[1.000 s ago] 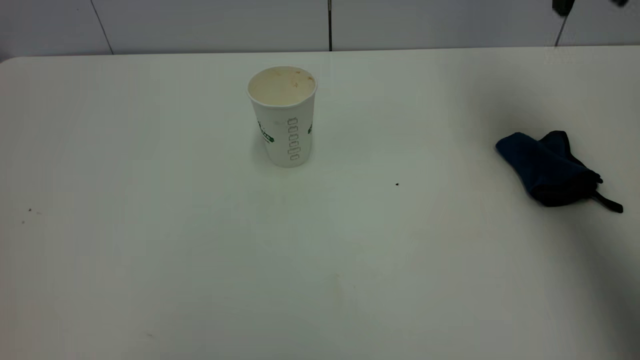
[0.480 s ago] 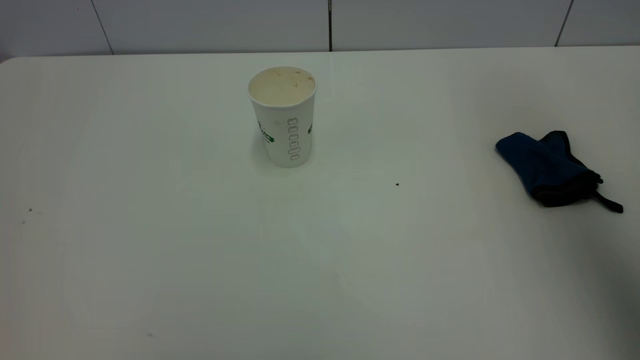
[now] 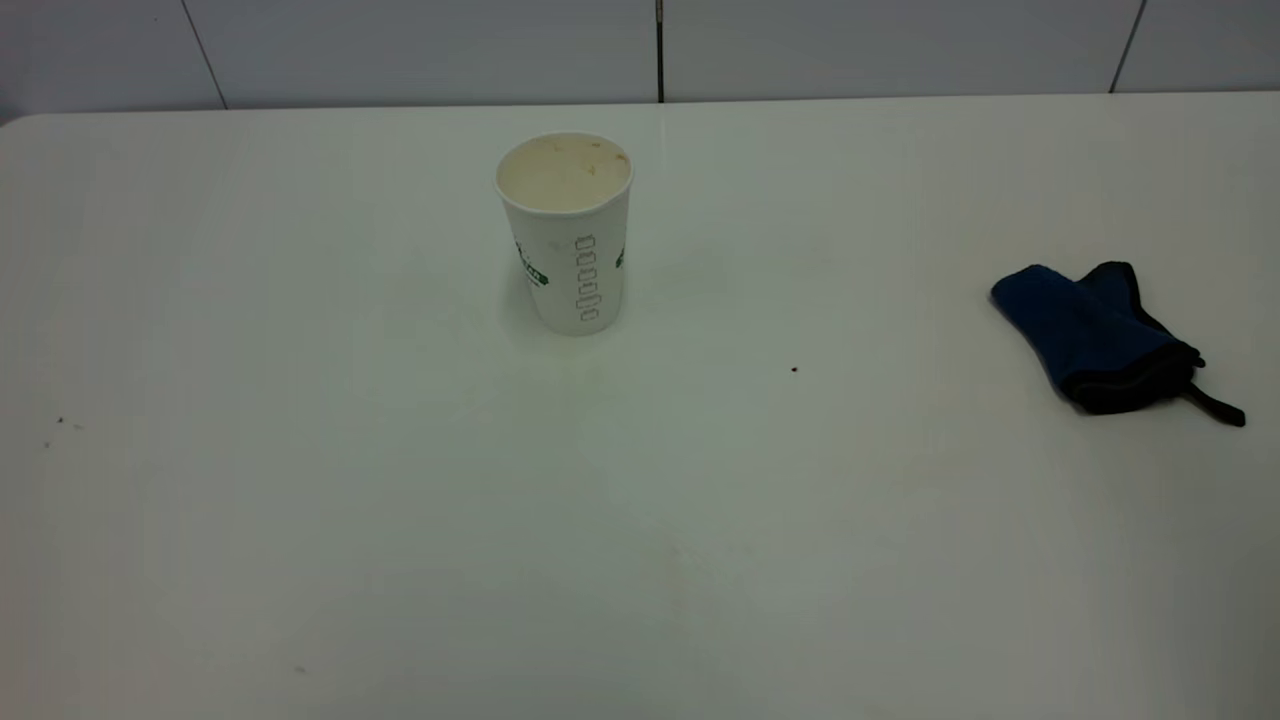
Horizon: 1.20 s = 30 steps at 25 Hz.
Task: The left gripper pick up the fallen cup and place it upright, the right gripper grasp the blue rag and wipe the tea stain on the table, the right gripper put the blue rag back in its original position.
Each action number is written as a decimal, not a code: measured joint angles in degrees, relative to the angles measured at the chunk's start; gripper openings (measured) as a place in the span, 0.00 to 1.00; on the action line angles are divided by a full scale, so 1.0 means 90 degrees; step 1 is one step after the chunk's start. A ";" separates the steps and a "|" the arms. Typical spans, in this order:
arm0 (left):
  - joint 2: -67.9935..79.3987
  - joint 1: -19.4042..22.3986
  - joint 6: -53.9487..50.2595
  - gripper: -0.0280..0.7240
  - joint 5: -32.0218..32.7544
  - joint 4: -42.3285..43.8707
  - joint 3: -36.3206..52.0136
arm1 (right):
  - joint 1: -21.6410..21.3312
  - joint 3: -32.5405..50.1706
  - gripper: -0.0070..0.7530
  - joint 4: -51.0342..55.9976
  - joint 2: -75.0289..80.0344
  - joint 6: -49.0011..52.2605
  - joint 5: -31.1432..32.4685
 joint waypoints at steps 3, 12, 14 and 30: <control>0.0000 0.0000 0.0000 0.70 0.0000 0.0000 0.0000 | 0.0000 0.0325 0.71 0.0000 -0.0737 0.0192 -0.0105; 0.0000 0.0000 0.0000 0.70 0.0000 0.0000 0.0000 | -0.0006 0.0359 0.71 0.0000 -0.2051 0.0236 -0.0170; 0.0000 0.0000 0.0000 0.70 0.0000 0.0000 0.0000 | -0.0065 0.0359 0.71 0.0000 -0.2443 0.0240 -0.0170; 0.0000 0.0000 0.0000 0.70 0.0000 0.0000 0.0000 | -0.0589 0.0359 0.71 -0.0007 -0.4046 0.0240 -0.0068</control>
